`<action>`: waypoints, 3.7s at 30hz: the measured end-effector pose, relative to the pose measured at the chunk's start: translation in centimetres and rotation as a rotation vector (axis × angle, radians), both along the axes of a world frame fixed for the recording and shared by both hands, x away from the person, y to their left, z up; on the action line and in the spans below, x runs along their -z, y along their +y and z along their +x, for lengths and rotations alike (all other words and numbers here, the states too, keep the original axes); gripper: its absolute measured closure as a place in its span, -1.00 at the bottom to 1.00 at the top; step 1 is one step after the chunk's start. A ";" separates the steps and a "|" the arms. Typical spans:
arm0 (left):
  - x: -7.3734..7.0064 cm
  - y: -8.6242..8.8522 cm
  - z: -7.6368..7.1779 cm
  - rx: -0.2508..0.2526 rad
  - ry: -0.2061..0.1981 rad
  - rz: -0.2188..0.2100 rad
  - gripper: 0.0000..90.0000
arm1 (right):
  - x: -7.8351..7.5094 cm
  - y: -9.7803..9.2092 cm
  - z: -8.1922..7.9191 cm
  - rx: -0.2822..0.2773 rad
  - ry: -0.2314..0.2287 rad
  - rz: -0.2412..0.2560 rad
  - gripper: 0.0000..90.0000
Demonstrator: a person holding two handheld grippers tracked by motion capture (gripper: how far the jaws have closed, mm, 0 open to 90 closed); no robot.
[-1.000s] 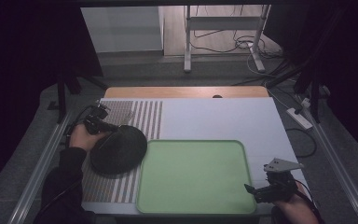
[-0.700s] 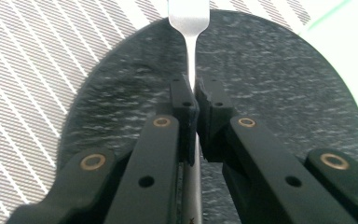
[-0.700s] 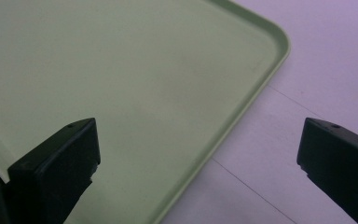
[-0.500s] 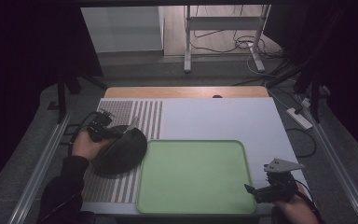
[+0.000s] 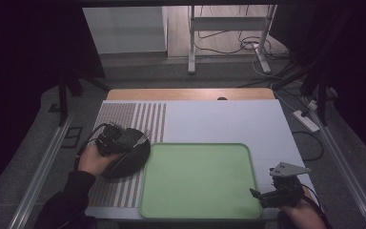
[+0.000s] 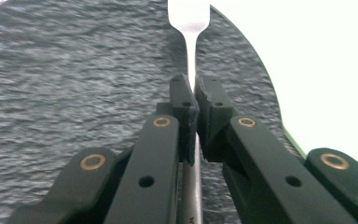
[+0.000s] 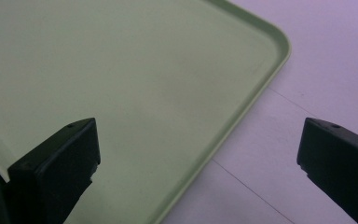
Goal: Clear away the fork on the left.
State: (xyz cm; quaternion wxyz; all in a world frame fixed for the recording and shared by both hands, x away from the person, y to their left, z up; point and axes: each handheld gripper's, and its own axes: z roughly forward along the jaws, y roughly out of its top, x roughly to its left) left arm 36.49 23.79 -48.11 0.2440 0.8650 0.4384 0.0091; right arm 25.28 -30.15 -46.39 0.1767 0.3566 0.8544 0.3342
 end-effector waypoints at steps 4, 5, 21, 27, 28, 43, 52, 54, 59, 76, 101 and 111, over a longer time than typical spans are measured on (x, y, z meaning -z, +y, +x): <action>0.0 -1.0 -0.8 -0.002 0.005 0.007 0.89 | 0.0 0.0 0.0 -0.002 -0.001 -0.002 -1.00; -0.1 -1.2 -0.9 0.001 0.005 0.010 0.89 | 0.0 0.0 0.0 -0.002 -0.002 -0.002 -1.00; 0.2 -5.4 -3.5 0.053 0.043 -0.019 0.89 | 0.0 0.1 -0.1 -0.012 -0.004 -0.007 -1.00; 0.1 -7.1 -4.1 0.074 0.057 -0.025 0.89 | 0.0 0.1 -0.1 -0.014 -0.005 -0.010 -1.00; 0.2 -7.5 -4.2 0.079 0.060 -0.026 0.89 | 0.0 0.1 -0.1 -0.014 -0.004 -0.012 -1.00; 0.5 -12.3 -5.0 0.149 0.073 -0.022 0.89 | 0.0 0.2 -0.1 -0.022 -0.007 -0.018 -1.00; 1.5 -13.6 -4.9 0.171 0.085 0.017 0.89 | 0.1 0.3 -0.1 -0.025 -0.008 -0.023 -1.00; 1.8 -13.7 -4.9 0.175 0.091 0.035 0.89 | 0.1 0.3 -0.1 -0.027 -0.008 -0.026 -1.00; 2.4 -13.8 -4.8 0.198 0.077 0.064 0.86 | 0.1 0.3 -0.1 -0.026 -0.008 -0.025 -1.00; 2.3 -15.6 -4.5 0.296 0.004 0.080 0.96 | 0.1 0.3 -0.1 -0.030 -0.004 -0.029 -1.00; 2.8 -9.4 -2.6 0.107 0.059 0.050 0.96 | 0.1 0.4 -0.2 -0.038 -0.008 -0.034 -1.00; 2.2 -9.4 -2.8 0.110 0.044 -0.009 0.72 | 0.1 0.4 -0.2 -0.041 -0.008 -0.035 -1.00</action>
